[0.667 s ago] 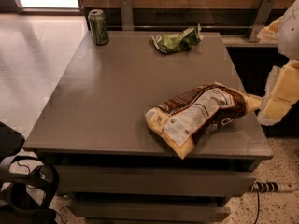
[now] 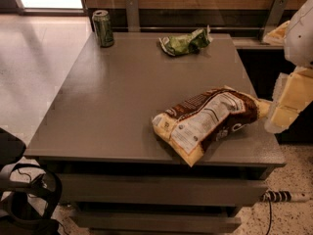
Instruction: Move brown chip bag near green can
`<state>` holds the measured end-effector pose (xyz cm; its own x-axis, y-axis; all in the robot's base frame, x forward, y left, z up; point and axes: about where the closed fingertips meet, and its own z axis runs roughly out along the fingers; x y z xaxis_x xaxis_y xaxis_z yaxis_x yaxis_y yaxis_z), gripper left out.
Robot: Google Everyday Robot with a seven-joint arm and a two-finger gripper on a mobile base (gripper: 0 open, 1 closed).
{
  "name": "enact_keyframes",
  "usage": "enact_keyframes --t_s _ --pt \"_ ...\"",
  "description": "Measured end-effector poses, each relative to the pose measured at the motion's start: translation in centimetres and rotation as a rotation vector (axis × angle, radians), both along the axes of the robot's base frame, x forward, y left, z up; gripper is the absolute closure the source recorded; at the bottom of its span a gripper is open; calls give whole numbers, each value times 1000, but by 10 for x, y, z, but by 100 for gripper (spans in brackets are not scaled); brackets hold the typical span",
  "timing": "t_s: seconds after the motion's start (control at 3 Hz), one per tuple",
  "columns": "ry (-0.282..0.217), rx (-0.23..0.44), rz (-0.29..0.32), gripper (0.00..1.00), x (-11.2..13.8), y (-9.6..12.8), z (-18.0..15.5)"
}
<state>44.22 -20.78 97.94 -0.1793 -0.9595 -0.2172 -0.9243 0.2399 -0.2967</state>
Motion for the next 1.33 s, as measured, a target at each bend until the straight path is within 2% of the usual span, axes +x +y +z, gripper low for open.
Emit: enact_keyframes --t_s 0.33,0.67,1.0,1.33 --pt "-23 32 85 0 11 15 -24" --pt "-20 39 120 0 18 25 -39" --pt "30 45 165 0 29 46 -67" --pt "104 44 193 0 37 63 -100"
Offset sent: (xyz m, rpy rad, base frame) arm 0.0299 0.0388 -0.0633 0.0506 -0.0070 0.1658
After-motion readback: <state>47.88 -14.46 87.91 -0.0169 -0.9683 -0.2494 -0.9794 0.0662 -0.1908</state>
